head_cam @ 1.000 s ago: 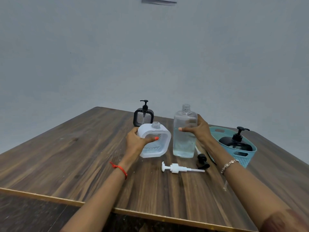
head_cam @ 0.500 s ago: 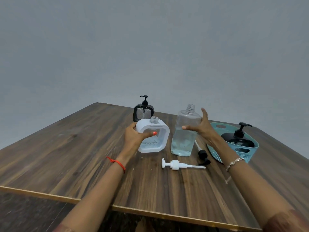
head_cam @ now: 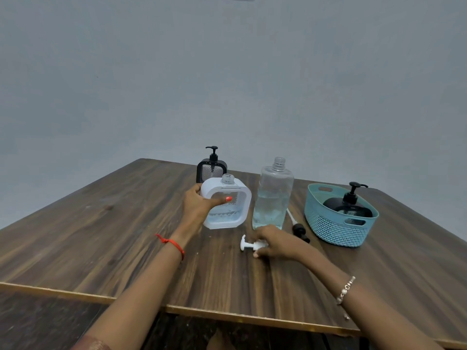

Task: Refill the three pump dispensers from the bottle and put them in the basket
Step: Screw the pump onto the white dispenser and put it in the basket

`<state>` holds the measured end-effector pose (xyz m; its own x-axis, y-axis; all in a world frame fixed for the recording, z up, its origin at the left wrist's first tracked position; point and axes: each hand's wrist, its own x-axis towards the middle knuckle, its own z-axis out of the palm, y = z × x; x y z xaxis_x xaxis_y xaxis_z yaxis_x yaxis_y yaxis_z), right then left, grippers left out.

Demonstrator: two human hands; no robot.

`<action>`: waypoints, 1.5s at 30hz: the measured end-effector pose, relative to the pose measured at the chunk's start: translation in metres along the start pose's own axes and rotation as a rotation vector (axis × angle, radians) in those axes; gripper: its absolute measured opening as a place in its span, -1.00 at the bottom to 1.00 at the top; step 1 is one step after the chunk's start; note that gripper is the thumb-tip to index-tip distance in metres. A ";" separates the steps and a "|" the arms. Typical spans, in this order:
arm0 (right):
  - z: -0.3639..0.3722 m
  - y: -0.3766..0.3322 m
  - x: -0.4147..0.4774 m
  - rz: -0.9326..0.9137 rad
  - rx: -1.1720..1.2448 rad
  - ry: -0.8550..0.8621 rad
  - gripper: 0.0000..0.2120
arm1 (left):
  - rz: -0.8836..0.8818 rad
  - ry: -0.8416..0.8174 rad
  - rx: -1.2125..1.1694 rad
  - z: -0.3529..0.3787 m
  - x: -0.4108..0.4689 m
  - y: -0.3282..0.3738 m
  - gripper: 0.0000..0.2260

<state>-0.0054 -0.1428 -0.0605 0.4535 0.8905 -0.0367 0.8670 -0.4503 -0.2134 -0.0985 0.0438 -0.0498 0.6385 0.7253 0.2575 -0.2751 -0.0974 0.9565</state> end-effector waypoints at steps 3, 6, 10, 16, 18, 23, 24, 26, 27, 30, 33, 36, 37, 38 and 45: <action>-0.029 -0.004 -0.007 -0.014 0.122 0.159 -0.80 | 0.001 -0.006 0.002 -0.002 -0.002 0.002 -0.60; -0.072 -0.006 -0.009 0.039 0.342 0.546 -0.79 | 0.003 -0.019 0.000 -0.001 -0.004 0.004 -0.62; -0.121 -0.024 -0.006 -0.066 0.885 0.928 -0.81 | 0.005 -0.030 0.006 0.003 -0.007 0.006 -0.61; -0.141 -0.052 0.013 -0.216 1.002 0.977 -0.84 | 0.006 -0.080 0.009 0.010 -0.010 0.007 -0.60; -0.140 -0.056 0.017 -0.235 1.010 0.963 -0.82 | 0.001 -0.097 0.006 0.010 -0.011 0.007 -0.57; -0.137 -0.059 0.022 -0.255 1.026 0.934 -0.82 | -0.008 -0.126 0.002 0.006 -0.012 0.005 -0.57; -0.137 -0.059 0.023 -0.258 1.032 0.933 -0.83 | -0.006 -0.131 0.004 0.005 -0.012 0.004 -0.56; -0.135 -0.060 0.026 -0.257 1.033 0.922 -0.84 | -0.011 -0.133 -0.001 0.004 -0.013 0.004 -0.56; -0.133 -0.061 0.028 -0.252 1.031 0.907 -0.83 | -0.015 -0.133 -0.006 0.004 -0.012 0.005 -0.56; -0.116 -0.059 0.036 -0.198 0.993 0.839 -0.81 | -0.008 -0.139 -0.022 0.004 -0.012 0.007 -0.57; -0.098 -0.055 0.041 -0.144 0.959 0.794 -0.80 | 0.005 -0.157 -0.026 0.005 -0.012 0.010 -0.56; -0.093 -0.053 0.038 -0.121 0.945 0.798 -0.80 | 0.000 -0.161 -0.014 0.005 -0.012 0.008 -0.56; -0.093 -0.052 0.037 -0.118 0.931 0.796 -0.79 | -0.003 -0.160 -0.016 0.004 -0.013 0.007 -0.55; -0.092 -0.052 0.037 -0.114 0.919 0.791 -0.79 | -0.007 -0.161 -0.019 0.004 -0.013 0.006 -0.55; -0.076 -0.056 0.032 -0.080 0.859 0.750 -0.79 | 0.013 -0.174 -0.067 0.010 -0.014 0.014 -0.62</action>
<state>-0.0237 -0.0939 0.0249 0.6629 0.5216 0.5370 0.6015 0.0560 -0.7969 -0.1044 0.0255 -0.0392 0.7477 0.5947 0.2954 -0.3277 -0.0564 0.9431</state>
